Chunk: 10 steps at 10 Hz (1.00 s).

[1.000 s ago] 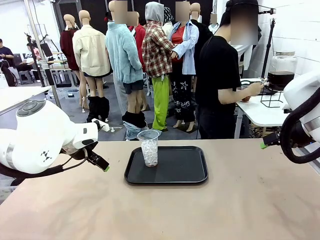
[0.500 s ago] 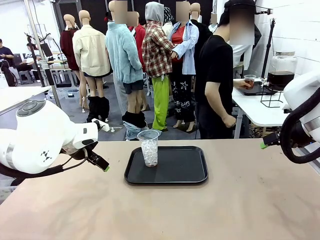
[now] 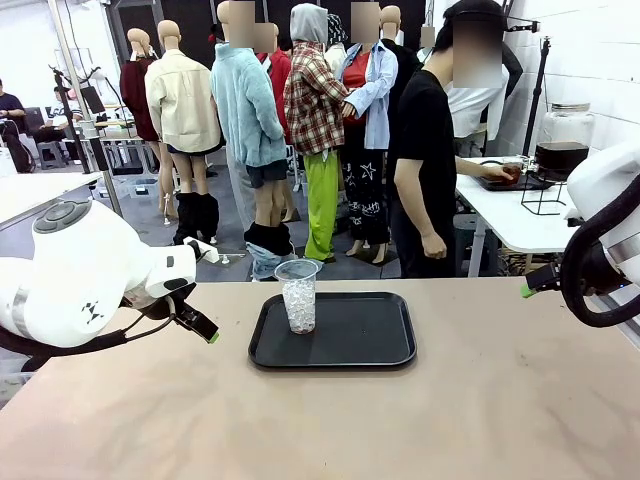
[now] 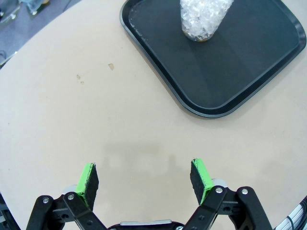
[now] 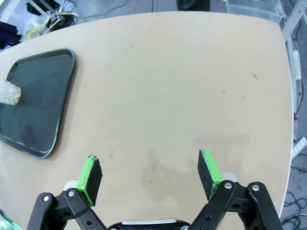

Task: Pour the drink into the iced cup.
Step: Pick up the iced cup indicated by the human and present it to them.

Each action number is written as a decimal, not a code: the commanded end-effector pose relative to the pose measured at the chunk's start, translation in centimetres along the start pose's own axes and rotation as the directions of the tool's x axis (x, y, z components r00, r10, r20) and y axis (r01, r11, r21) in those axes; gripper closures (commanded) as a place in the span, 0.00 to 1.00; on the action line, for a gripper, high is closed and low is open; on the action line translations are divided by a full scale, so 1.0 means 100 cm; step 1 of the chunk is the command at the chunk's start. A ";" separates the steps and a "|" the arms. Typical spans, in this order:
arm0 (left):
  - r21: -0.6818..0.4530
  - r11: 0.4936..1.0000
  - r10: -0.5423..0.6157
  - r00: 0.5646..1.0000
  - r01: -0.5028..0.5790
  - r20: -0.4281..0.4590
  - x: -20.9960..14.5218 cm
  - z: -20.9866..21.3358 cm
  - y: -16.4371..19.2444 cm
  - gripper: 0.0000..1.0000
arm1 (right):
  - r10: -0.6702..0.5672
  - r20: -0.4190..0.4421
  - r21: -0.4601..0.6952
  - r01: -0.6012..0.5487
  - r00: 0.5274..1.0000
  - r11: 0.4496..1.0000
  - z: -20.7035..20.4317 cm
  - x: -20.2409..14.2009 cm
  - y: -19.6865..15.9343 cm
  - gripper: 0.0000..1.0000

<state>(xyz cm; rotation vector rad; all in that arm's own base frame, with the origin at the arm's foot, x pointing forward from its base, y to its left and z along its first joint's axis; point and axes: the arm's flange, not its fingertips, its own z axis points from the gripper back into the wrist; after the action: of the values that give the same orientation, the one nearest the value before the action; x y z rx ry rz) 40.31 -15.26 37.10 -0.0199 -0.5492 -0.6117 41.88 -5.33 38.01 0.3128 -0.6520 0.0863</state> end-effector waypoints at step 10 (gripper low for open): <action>0.000 1.000 0.004 1.000 -0.004 0.001 -0.001 0.001 0.001 0.00 | 0.008 0.010 0.004 -0.008 1.000 1.000 -0.001 -0.001 0.001 0.00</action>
<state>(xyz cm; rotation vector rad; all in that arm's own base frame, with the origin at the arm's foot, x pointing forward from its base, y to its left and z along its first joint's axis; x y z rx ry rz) 40.31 -15.26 37.10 -0.0199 -0.5492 -0.6117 41.88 -5.33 38.01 0.3128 -0.6520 0.0863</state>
